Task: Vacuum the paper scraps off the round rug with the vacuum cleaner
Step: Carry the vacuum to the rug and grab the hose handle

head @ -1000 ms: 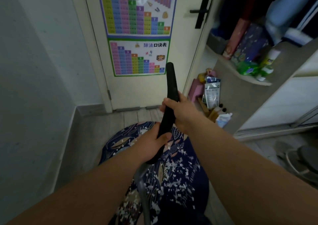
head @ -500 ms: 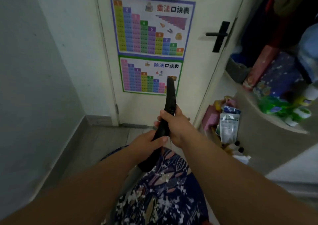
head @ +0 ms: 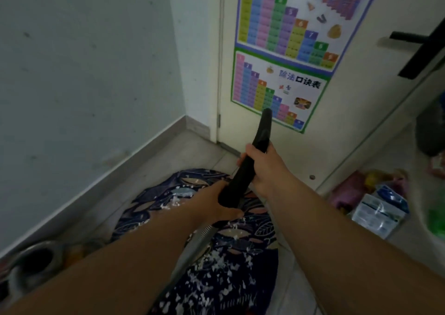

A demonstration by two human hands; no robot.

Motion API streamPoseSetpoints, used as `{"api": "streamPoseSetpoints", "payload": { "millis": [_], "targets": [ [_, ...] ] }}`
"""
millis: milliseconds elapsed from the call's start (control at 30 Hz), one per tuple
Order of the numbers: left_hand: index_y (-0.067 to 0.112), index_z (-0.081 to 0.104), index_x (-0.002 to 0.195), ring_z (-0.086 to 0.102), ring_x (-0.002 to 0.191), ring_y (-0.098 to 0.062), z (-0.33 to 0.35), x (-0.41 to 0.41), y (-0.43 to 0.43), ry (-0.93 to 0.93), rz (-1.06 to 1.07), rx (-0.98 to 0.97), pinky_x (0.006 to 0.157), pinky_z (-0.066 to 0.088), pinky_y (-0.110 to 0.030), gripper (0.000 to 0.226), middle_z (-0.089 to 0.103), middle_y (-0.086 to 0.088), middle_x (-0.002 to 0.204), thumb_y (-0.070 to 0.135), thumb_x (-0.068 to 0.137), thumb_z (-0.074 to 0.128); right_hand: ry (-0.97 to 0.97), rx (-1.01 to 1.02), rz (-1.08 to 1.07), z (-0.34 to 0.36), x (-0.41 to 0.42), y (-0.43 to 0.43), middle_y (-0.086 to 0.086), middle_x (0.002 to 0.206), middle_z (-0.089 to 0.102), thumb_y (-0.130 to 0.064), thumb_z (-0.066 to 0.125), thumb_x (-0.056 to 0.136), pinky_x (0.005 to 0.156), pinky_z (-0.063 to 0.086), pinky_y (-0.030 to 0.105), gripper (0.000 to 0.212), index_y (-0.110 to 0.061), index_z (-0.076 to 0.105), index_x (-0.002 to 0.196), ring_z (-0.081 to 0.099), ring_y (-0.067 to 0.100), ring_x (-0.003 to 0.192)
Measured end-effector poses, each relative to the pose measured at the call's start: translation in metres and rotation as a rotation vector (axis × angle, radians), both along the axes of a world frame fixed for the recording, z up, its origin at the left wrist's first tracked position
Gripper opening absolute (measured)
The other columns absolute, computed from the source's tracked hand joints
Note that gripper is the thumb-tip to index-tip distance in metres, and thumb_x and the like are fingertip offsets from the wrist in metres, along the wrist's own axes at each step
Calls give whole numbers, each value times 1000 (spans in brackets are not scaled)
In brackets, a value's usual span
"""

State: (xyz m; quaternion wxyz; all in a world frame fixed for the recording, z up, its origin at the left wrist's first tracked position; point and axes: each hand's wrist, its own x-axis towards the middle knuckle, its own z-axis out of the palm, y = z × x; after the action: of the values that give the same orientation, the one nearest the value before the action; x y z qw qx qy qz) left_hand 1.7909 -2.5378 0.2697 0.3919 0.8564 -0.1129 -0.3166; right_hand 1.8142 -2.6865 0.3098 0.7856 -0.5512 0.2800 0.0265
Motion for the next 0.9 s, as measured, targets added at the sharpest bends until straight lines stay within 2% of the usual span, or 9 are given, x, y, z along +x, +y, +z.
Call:
{"api": "streamPoseSetpoints", "payload": {
  "millis": [200,300,367,600,667,733,800,867,900],
  "targets": [
    [36,50,110,61,83,0,1,-44,-2,-61,153,-92,65,47,-14,42,61,14,95,43,76,75,-29,8,62,9,-27,2,7,88,58,-13,57,101,90,55,49,32,-25,46,129,59,19,68],
    [37,50,116,59,79,5,2,-64,-5,-78,184,-147,58,42,-7,43,60,18,92,41,80,73,-63,-31,87,13,-44,0,7,87,59,-14,59,100,89,56,48,39,-24,45,136,61,20,71],
    [36,49,119,60,79,2,4,-82,-7,-70,194,-182,56,44,-7,44,61,15,94,39,81,72,-77,-52,88,13,-60,-1,7,85,60,-15,59,100,89,56,46,42,-22,45,139,62,21,74],
    [36,51,109,58,75,3,8,-162,4,-76,242,-234,50,42,-2,32,61,10,92,35,83,70,-54,-29,161,10,-125,16,10,79,54,-16,55,102,71,54,37,28,-14,48,130,56,19,64],
    [36,52,105,58,72,3,10,-176,7,-64,280,-259,51,43,-4,28,60,9,90,34,84,70,-56,-16,190,9,-132,18,10,80,55,-16,54,103,71,55,38,28,-14,48,130,58,18,63],
    [34,51,109,59,76,-1,9,-191,3,-60,356,-286,59,48,-9,32,60,8,90,35,83,71,-55,-23,251,9,-141,21,9,82,56,-18,54,103,78,57,39,31,-14,46,132,59,18,65],
    [30,52,112,61,81,-10,2,-205,-7,-42,438,-317,70,51,-21,37,61,5,91,37,82,71,-34,-78,315,6,-152,23,7,87,60,-19,57,101,76,58,37,45,-17,38,142,63,18,67],
    [29,53,113,61,84,-13,-11,-216,-19,-15,505,-339,76,52,-28,38,63,3,93,37,81,71,-2,-189,377,-6,-161,22,3,97,63,-18,61,99,69,58,35,64,-27,26,152,67,16,69],
    [29,53,113,62,85,-13,-18,-224,-28,-8,549,-338,78,52,-31,38,64,3,95,39,81,71,14,-240,420,-15,-167,20,1,102,63,-17,62,98,71,60,38,71,-31,21,154,68,18,72]
  ]
}}
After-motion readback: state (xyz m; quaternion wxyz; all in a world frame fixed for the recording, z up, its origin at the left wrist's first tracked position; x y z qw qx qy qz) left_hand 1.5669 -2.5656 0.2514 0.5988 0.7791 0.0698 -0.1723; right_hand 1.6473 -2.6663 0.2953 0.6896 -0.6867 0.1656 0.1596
